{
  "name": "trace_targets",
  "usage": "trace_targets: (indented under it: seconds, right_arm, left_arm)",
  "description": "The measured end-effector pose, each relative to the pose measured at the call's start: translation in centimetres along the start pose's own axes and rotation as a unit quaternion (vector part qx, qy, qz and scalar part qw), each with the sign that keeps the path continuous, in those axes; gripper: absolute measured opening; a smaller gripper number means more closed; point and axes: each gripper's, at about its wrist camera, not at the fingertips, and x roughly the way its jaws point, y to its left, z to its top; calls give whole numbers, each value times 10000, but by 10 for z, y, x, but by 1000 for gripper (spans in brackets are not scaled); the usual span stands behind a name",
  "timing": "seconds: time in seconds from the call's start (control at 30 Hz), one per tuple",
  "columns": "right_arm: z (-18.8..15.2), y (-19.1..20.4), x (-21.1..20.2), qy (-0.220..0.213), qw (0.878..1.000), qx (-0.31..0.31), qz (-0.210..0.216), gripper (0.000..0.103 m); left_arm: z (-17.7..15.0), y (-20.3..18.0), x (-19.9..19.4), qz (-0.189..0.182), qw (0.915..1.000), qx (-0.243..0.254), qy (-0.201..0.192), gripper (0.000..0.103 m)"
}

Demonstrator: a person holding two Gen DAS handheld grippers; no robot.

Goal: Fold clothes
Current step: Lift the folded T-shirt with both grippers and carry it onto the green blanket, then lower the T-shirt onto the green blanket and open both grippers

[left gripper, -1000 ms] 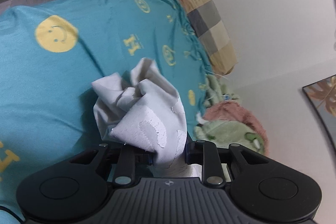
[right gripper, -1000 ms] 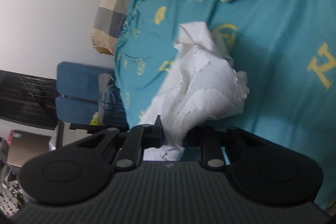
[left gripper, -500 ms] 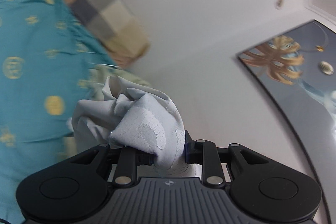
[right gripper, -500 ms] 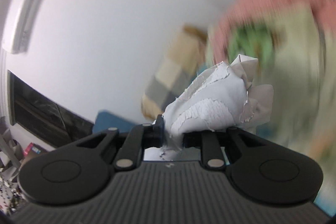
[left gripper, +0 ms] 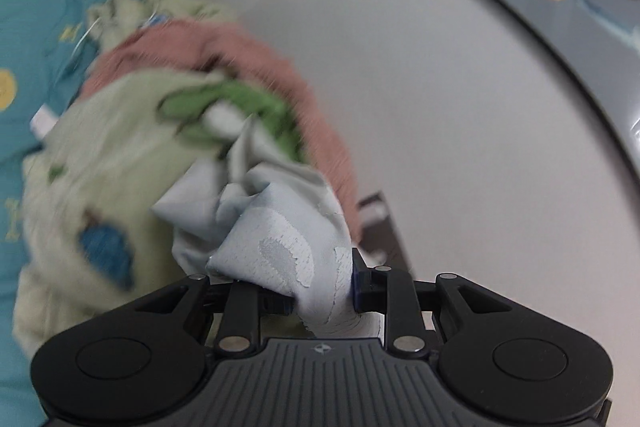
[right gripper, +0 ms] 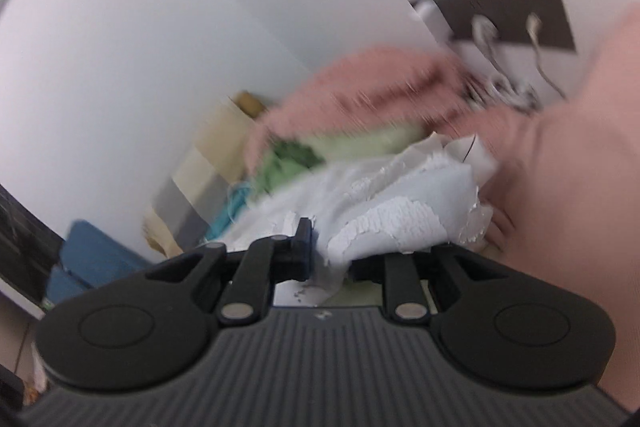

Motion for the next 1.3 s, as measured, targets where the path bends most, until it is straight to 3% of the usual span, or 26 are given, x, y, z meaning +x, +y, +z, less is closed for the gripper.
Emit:
trace_targets:
  seconds: [0.2, 0.33, 0.43, 0.53, 0.57, 0.63, 0.73, 0.83, 1.03, 1.3]
  right_arm:
    - [-40, -12, 5, 528, 9972, -230, -472, 20]
    - [-48, -3, -4, 545, 9954, -415, -673, 22]
    - [-47, 1, -22, 575, 9948, -344, -764, 28]
    - [-47, 7, -41, 498, 9934, -525, -888, 39]
    - [-47, 9, -48, 471, 9927, -620, -925, 47]
    - [-48, 14, -62, 449, 9915, -777, -943, 52]
    - [-51, 24, -88, 218, 9904, -986, -943, 77]
    - [-56, 37, -115, -32, 9886, -1239, -859, 85]
    - [-77, 61, -162, -376, 9825, -1674, -721, 85]
    - [-128, 90, -209, -1010, 9587, -2597, -573, 85]
  left_arm:
    - [-25, 42, -4, 407, 9988, 36, 262, 28]
    - [-24, 43, -10, 611, 9972, 265, 349, 33]
    - [-23, 30, -19, 947, 9927, 617, 412, 53]
    - [-25, 14, -35, 1504, 9812, 1157, 347, 85]
    - [-26, 9, -43, 1612, 9776, 1318, 290, 89]
    - [-30, -3, -60, 1739, 9714, 1608, 148, 91]
    - [-37, -24, -90, 1858, 9622, 1992, -94, 102]
    - [-45, -46, -121, 1973, 9507, 2370, -336, 103]
    - [-77, -92, -201, 2061, 9350, 2777, -789, 103]
    - [-119, -114, -272, 1978, 9179, 3213, -1229, 103]
